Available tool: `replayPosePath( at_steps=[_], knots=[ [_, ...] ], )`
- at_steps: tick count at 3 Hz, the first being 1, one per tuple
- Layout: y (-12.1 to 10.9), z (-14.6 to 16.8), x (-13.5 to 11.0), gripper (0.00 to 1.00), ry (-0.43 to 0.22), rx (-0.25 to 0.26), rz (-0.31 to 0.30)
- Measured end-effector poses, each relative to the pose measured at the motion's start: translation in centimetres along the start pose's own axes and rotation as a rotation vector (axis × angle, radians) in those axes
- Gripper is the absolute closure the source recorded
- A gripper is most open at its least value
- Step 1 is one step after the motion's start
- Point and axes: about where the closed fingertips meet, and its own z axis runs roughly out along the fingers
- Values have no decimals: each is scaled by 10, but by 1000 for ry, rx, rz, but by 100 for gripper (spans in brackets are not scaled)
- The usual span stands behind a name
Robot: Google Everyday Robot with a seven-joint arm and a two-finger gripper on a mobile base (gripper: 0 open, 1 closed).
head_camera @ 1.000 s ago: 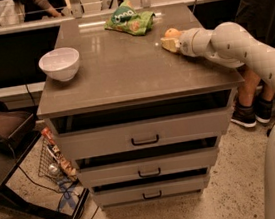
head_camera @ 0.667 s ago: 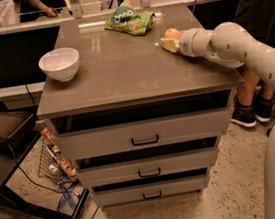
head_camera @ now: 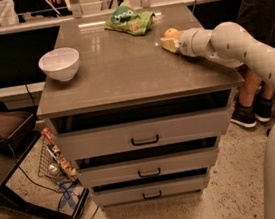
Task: Place orange into white bowl
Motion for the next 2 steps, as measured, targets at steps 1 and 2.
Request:
replayPosePath(
  at_steps=[1,2],
  knots=[
    [0,0,0,100,0,0,0],
    [11,-21,-63,100,-12,1,-93]
  ],
)
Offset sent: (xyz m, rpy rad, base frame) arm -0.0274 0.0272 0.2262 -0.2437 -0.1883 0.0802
